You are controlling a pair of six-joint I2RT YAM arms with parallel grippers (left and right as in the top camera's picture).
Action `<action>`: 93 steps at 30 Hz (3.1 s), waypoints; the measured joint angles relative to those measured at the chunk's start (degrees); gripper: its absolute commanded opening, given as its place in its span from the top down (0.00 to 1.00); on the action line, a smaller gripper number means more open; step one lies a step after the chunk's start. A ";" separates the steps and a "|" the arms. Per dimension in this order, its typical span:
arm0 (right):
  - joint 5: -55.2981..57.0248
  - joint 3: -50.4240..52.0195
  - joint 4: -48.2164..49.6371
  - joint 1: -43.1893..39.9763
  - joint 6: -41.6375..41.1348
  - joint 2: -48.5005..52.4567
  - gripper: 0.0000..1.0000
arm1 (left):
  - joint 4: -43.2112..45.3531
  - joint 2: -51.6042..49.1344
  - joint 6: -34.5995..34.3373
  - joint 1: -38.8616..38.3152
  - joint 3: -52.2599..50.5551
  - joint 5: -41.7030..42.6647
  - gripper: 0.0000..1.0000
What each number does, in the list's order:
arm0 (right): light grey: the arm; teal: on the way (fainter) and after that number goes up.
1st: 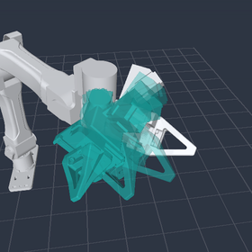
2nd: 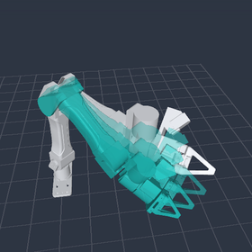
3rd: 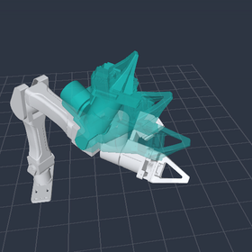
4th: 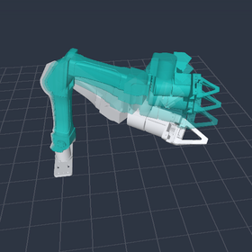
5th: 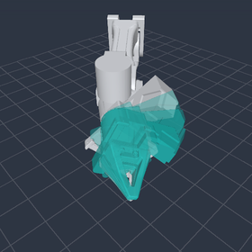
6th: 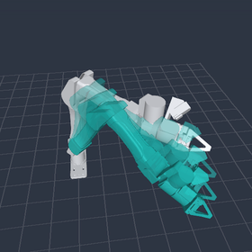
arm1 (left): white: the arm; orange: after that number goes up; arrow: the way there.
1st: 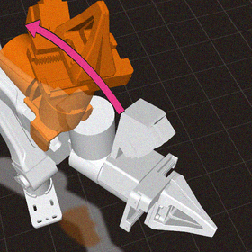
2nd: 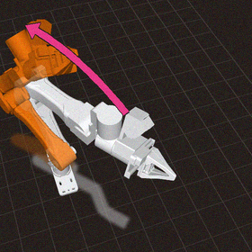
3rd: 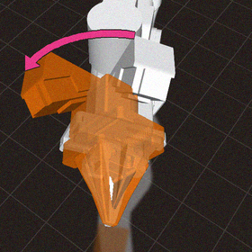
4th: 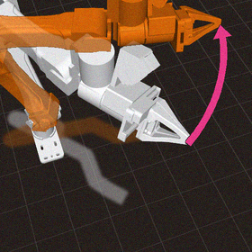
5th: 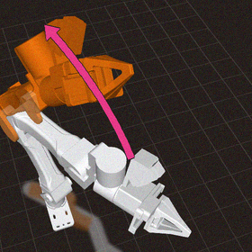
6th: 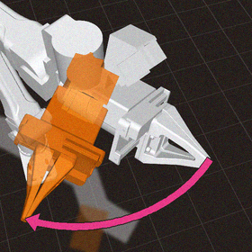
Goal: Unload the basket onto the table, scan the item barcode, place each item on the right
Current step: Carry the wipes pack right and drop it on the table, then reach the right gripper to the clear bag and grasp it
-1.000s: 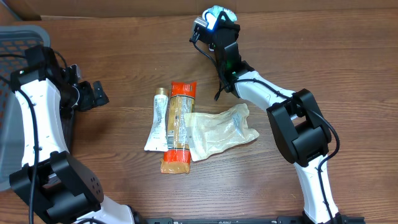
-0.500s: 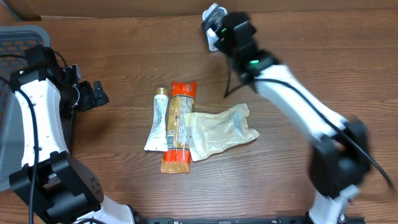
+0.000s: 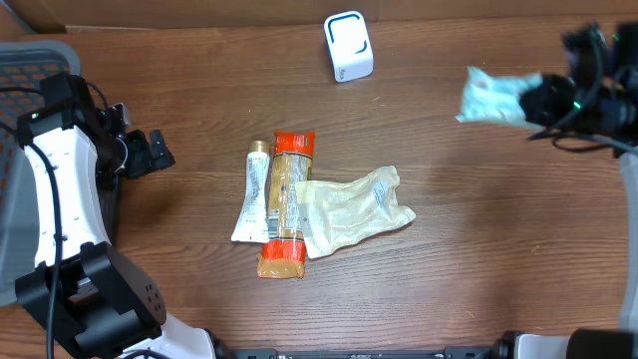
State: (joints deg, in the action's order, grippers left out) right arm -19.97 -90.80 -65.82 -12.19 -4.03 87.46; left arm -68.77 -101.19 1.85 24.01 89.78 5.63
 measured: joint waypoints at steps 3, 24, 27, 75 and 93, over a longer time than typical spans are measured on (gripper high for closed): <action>-1.01 8.07 3.72 -5.55 -1.84 1.31 0.96 | 0.00 0.00 0.00 0.00 0.00 -0.02 0.00; 3.43 39.39 29.49 -16.33 -16.57 2.93 0.48 | 0.02 0.00 0.00 0.00 0.00 0.00 0.00; 2.73 39.39 28.63 -16.33 -16.94 2.93 0.48 | 0.02 0.00 0.00 0.00 0.00 0.00 0.00; -12.20 32.94 22.71 19.98 -26.36 -9.05 0.00 | 0.02 0.00 0.00 0.00 0.00 -0.02 0.01; -8.76 32.94 26.21 39.78 -40.35 9.86 0.09 | 0.00 0.00 0.00 0.00 0.00 0.00 0.00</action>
State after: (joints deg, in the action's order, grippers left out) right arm -28.73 -57.87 -39.62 27.59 -44.38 97.32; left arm -68.77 -101.19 1.85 24.01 89.78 5.63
